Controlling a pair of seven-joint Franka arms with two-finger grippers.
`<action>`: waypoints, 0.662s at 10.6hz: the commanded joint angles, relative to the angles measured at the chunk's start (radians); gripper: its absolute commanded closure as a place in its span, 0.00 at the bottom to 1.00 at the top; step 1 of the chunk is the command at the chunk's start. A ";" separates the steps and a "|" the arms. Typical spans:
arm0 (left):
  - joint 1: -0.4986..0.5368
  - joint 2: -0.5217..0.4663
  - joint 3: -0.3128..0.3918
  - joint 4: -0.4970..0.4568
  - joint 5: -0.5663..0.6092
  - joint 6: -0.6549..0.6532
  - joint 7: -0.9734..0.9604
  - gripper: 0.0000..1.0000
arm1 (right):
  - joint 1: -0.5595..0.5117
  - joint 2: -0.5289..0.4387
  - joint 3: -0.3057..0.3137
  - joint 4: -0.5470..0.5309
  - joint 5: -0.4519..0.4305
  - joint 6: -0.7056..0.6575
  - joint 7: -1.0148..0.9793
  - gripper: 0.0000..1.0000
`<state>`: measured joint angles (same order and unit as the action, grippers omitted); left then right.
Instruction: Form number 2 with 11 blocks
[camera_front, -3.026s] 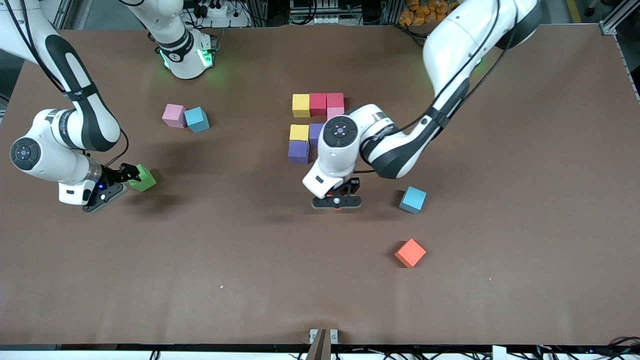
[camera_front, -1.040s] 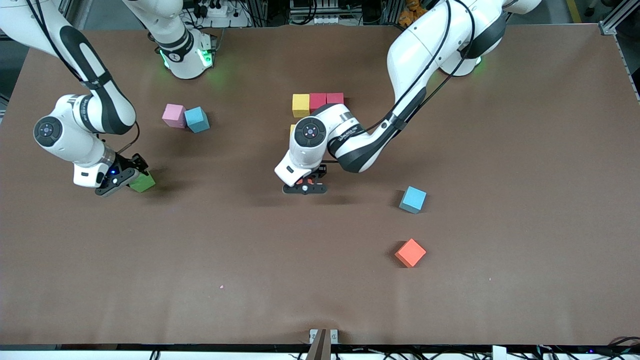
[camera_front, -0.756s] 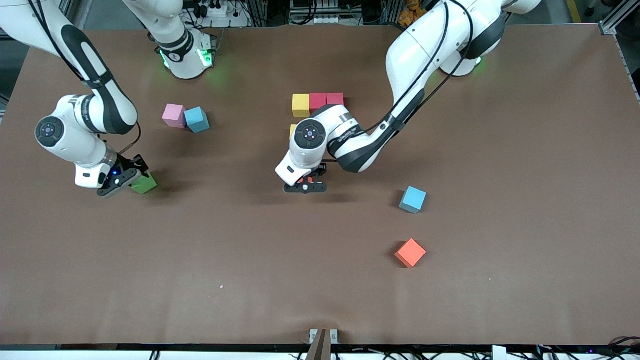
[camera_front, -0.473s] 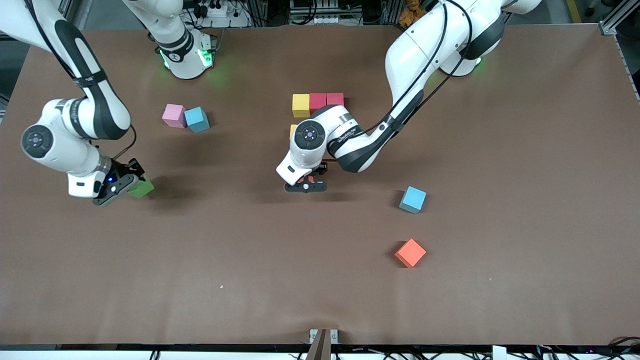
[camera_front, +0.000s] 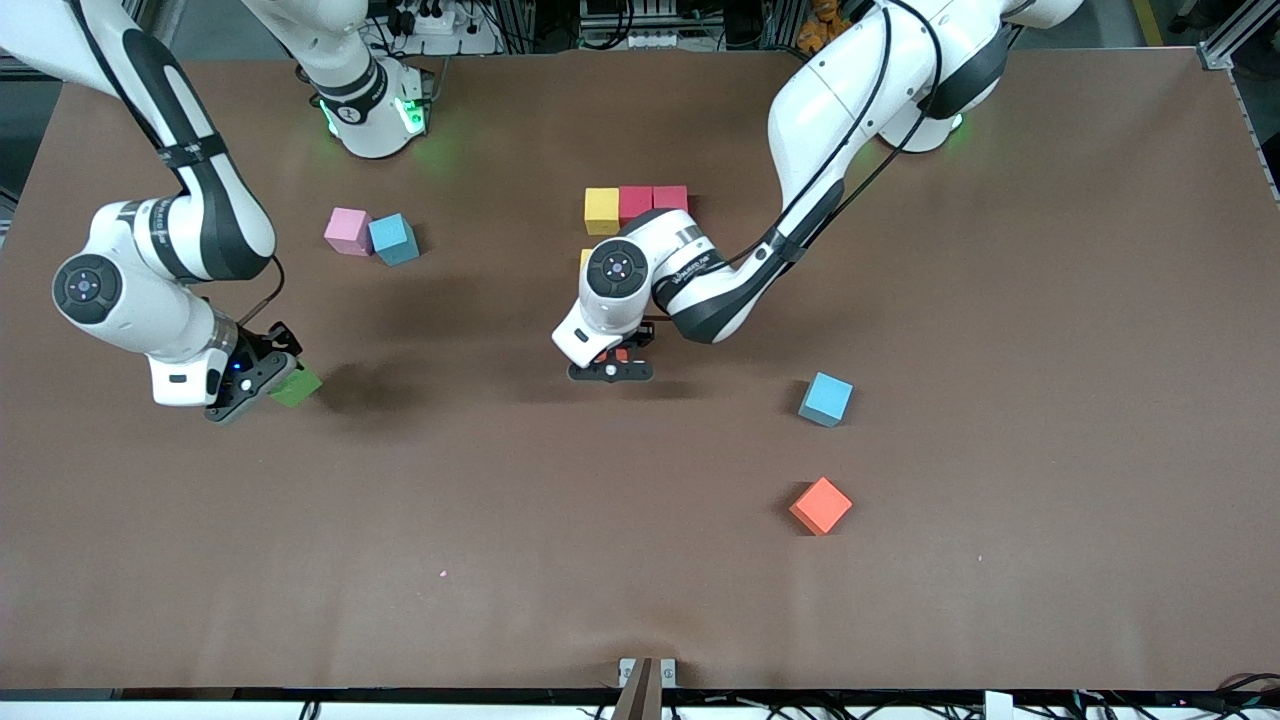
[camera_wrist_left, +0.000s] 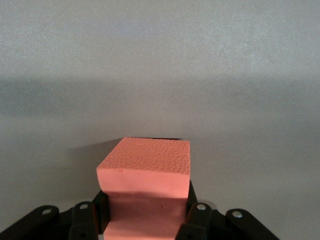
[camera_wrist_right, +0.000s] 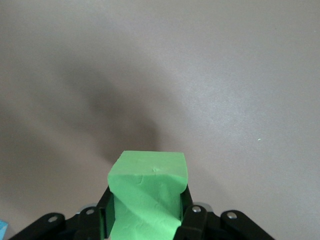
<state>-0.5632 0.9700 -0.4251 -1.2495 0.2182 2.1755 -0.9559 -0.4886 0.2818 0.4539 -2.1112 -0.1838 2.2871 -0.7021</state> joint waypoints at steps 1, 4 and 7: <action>-0.017 -0.008 0.014 -0.011 -0.029 -0.005 0.032 0.51 | 0.024 -0.004 0.000 0.057 -0.014 -0.078 -0.001 0.64; -0.024 -0.007 0.012 -0.013 -0.025 -0.005 0.034 0.50 | 0.053 0.006 -0.008 0.082 -0.014 -0.113 0.013 0.66; -0.027 0.002 0.014 -0.013 -0.019 -0.005 0.037 0.49 | 0.061 0.004 -0.001 0.083 -0.003 -0.095 0.036 0.66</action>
<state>-0.5782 0.9699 -0.4247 -1.2518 0.2182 2.1750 -0.9428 -0.4355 0.2829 0.4507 -2.0400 -0.1832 2.1942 -0.6914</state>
